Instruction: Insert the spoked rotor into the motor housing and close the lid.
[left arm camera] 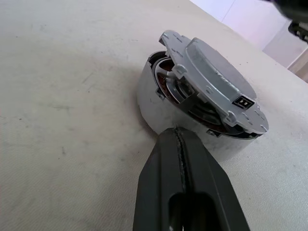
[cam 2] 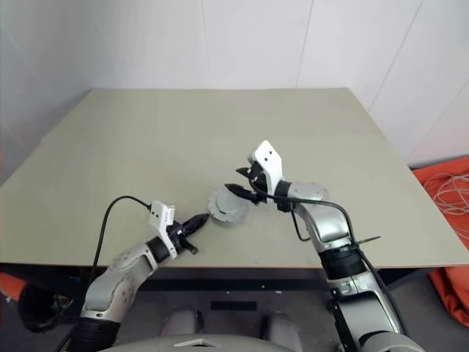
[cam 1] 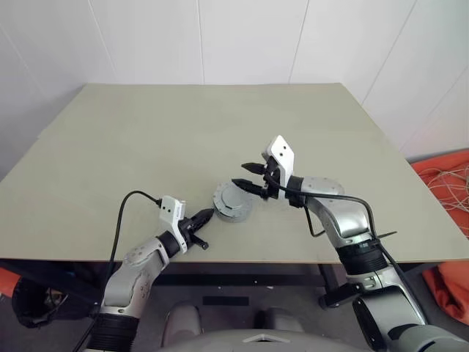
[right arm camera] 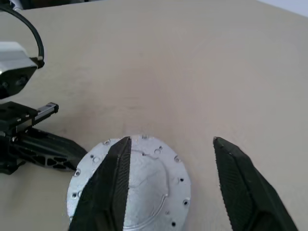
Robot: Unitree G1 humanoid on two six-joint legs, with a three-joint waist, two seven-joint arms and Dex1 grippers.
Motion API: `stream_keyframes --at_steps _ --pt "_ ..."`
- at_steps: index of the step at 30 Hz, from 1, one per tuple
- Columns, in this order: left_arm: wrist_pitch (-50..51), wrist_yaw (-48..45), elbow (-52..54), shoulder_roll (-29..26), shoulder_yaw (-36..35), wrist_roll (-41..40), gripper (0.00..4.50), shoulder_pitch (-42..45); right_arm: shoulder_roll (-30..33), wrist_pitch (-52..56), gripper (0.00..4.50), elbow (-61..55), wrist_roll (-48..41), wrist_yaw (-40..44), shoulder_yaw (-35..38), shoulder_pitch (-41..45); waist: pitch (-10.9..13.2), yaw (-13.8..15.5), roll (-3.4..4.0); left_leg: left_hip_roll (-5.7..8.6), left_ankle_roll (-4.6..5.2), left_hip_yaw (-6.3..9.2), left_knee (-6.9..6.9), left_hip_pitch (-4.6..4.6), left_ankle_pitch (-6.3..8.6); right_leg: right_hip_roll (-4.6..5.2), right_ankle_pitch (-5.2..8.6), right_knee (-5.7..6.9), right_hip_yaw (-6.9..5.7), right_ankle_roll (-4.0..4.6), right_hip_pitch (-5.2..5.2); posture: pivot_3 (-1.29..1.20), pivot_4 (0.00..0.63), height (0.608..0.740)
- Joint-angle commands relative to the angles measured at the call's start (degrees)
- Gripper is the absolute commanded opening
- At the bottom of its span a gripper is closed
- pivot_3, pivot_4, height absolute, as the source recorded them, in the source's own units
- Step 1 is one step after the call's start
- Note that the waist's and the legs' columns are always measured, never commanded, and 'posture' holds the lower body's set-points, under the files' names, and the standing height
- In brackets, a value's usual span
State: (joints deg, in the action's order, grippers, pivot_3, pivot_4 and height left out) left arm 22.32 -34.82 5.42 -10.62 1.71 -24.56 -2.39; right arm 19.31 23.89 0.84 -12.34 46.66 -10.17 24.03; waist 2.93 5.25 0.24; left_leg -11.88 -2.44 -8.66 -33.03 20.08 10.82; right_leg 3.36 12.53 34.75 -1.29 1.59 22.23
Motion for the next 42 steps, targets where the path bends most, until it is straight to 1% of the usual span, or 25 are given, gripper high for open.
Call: stream_keyframes --at_steps 1,2,7,12,22,32,35,36,37,38,42 --pt "-0.40 -0.39 1.99 -0.31 -0.35 -0.88 0.00 0.53 0.21 -0.67 4.28 -4.03 -0.34 -0.87 0.33 -0.72 0.00 0.01 0.00 0.00 0.00 0.00 0.00 0.00 0.00 0.00 0.00 0.00 0.00 0.00 0.00 0.00 0.000 0.740" --pt "-0.23 -0.36 2.10 -0.41 -0.38 -0.93 0.00 0.48 0.23 -0.78 4.47 -4.62 -0.68 -0.42 0.04 -1.32 0.00 0.03 0.00 0.00 0.00 0.00 0.00 0.00 0.00 0.00 0.00 0.00 0.00 0.00 0.00 0.00 0.000 0.740" --pt "0.44 -0.11 2.92 -0.72 -0.39 -1.25 0.00 0.00 -0.16 -0.22 4.47 -6.14 -1.31 0.12 -0.69 -2.24 0.00 0.02 0.01 0.00 0.00 0.01 0.00 0.01 0.00 0.01 0.01 -0.01 0.01 -0.01 0.00 0.00 0.000 0.740" --pt "1.24 0.43 4.00 -0.79 -0.35 -1.56 0.00 -0.51 -0.65 -1.74 4.47 -5.58 0.06 -0.77 -1.80 -2.87 0.00 0.02 0.01 0.00 0.00 0.00 0.01 0.01 0.00 0.00 0.01 -0.01 0.01 -0.02 0.01 0.00 0.000 0.740" --pt "2.17 0.37 4.55 -1.38 -0.42 -1.80 0.00 -0.92 -2.93 -2.76 4.47 -1.56 3.47 -3.36 -5.39 -3.88 0.01 -0.04 0.01 0.00 0.00 0.01 0.02 0.02 0.00 0.00 0.02 -0.02 0.01 -0.03 0.03 0.00 0.000 0.740" --pt "1.70 0.26 4.41 -1.58 -0.36 -1.65 0.00 -1.49 -2.56 -4.15 4.47 2.15 6.28 -4.40 -6.88 -3.83 0.00 -0.22 0.01 0.00 0.00 0.01 0.04 0.01 0.00 0.00 0.02 -0.03 0.01 -0.03 0.02 0.00 0.000 0.740" --pt "1.46 0.23 4.27 -1.59 -0.41 -1.57 0.00 -1.60 -2.54 -4.67 3.84 2.97 7.06 -4.89 -6.92 -3.67 0.00 -0.32 0.01 0.00 0.00 0.01 0.04 -0.01 0.00 0.00 0.02 -0.03 0.01 -0.03 0.00 0.00 0.000 0.740" --pt "1.39 0.19 4.24 -1.62 -0.43 -1.56 0.00 -1.65 -2.56 -4.80 3.49 3.10 7.11 -4.92 -6.96 -3.61 0.00 -0.32 0.01 0.01 0.00 0.01 0.04 -0.02 0.00 0.00 0.02 -0.03 0.01 -0.03 -0.01 0.00 0.000 0.740" --pt "1.34 0.16 4.25 -1.65 -0.45 -1.56 0.00 -1.70 -2.56 -4.90 3.23 3.19 7.17 -4.96 -7.02 -3.56 0.00 -0.32 0.00 0.01 0.00 0.02 0.04 -0.02 0.00 0.01 0.02 -0.03 0.01 -0.03 -0.01 0.00 0.000 0.740" --pt "1.28 0.11 4.23 -1.68 -0.47 -1.56 0.00 -1.72 -2.56 -4.96 3.12 3.29 7.20 -4.94 -7.05 -3.45 0.00 -0.34 0.00 0.01 0.00 0.02 0.04 -0.02 0.00 0.01 0.02 -0.03 0.01 -0.04 -0.02 0.00 0.000 0.740" --pt "0.77 -0.51 4.17 -2.18 -0.96 -1.87 0.00 -1.04 -2.54 -5.05 3.12 3.70 7.38 -4.93 -7.14 -3.07 0.00 -0.39 0.00 0.01 0.00 0.02 0.03 -0.03 0.00 0.00 0.02 -0.03 0.01 -0.04 -0.03 0.00 0.000 0.740"
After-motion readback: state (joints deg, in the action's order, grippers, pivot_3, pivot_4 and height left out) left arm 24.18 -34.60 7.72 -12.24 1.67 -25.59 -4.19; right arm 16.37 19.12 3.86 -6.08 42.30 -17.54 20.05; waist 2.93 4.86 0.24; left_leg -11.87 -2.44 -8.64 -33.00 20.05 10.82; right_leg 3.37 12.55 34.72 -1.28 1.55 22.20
